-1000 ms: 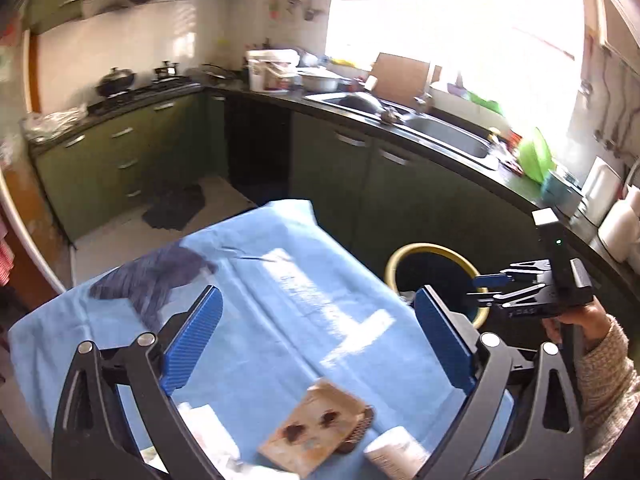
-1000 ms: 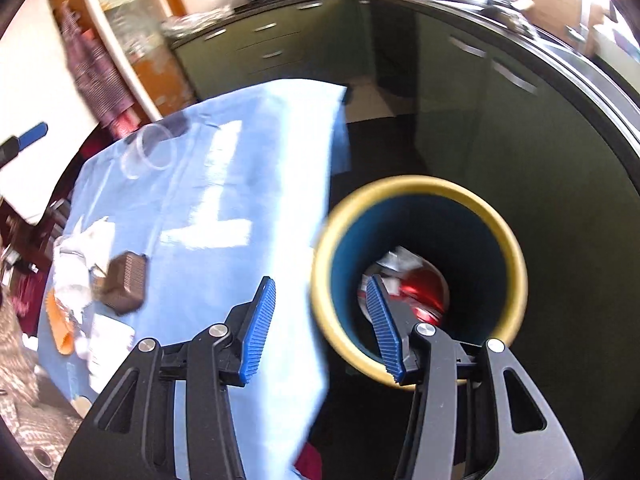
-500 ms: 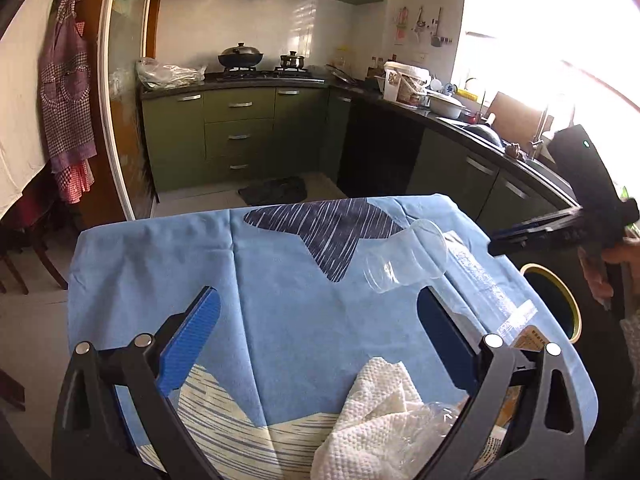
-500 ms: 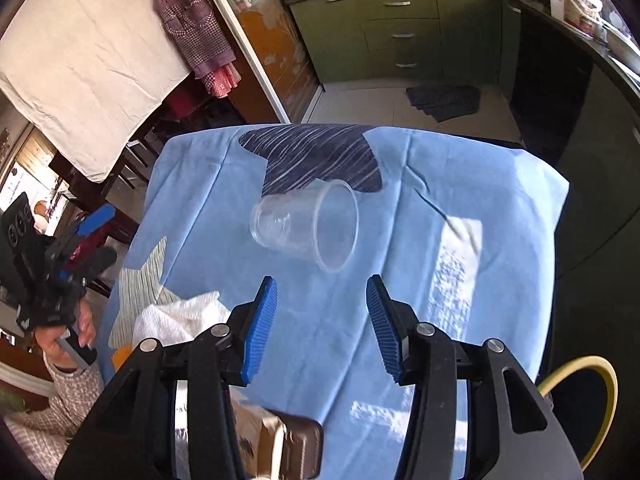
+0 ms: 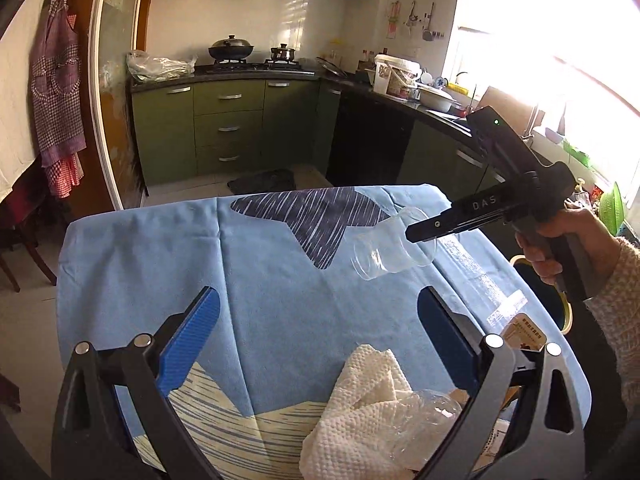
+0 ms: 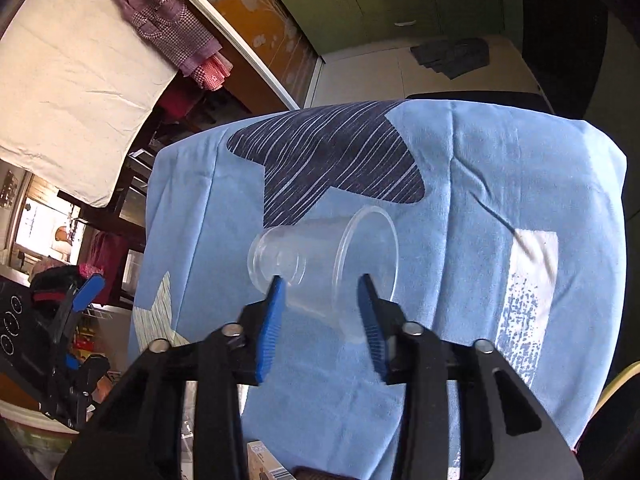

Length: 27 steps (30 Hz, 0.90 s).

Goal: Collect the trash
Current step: 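Carry the plastic cup over the bin and open the right tool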

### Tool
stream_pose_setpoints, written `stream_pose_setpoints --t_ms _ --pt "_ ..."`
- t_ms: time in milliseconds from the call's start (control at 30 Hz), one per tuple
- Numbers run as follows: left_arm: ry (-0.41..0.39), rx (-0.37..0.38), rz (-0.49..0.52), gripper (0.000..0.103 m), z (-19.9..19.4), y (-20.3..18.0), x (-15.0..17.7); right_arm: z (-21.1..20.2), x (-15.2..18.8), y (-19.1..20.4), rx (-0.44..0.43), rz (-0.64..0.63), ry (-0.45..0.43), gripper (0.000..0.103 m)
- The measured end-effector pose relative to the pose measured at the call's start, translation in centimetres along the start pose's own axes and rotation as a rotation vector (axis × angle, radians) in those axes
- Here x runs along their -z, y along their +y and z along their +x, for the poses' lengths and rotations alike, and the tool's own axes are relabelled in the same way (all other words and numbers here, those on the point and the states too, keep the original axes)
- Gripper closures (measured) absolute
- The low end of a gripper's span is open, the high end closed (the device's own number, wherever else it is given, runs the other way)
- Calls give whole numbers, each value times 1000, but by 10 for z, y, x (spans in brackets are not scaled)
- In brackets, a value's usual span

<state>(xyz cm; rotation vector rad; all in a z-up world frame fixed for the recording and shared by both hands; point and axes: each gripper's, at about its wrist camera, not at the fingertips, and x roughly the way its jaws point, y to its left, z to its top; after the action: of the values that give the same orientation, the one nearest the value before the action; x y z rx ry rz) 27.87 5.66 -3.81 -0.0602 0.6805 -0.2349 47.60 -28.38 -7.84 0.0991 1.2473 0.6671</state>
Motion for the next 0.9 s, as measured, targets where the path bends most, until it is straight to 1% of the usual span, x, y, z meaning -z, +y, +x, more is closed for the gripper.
stream_pose_setpoints --t_ms 33,67,100,167,333,433,500,600,667,700,733,800,833,900 --pt "3 0 3 9 0 -1 0 -1 1 1 -7 -3 -4 83" --pt "6 1 7 9 1 -2 1 -3 2 3 -15 -5 -11 89" --pt "9 0 9 9 2 -2 1 -6 3 6 -20 -11 -23 93" --pt "13 -1 12 9 3 -3 2 -14 7 13 -22 -32 -52 97" --pt "12 -6 19 9 3 -4 2 -53 26 28 44 -94 -133 98" --pt "10 -6 21 9 2 -4 2 -87 47 29 124 -122 -193 97" --pt "11 -2 24 8 2 -6 2 -114 65 22 172 -117 -234 98" --pt "9 6 33 8 0 -9 2 -154 102 -5 273 -68 -291 97" --pt "7 12 42 8 -1 -13 3 -174 127 -32 354 -6 -310 97" --pt "7 16 47 8 -1 -15 3 -182 140 -48 378 37 -314 97" --pt "8 18 51 8 -1 -16 3 -188 151 -64 415 79 -318 97" --pt "12 24 60 8 0 -20 5 -196 171 -95 518 145 -318 97" --pt "16 27 65 8 1 -22 5 -198 181 -113 551 186 -312 97" --pt "24 30 74 8 3 -24 7 -196 195 -147 566 271 -287 97"
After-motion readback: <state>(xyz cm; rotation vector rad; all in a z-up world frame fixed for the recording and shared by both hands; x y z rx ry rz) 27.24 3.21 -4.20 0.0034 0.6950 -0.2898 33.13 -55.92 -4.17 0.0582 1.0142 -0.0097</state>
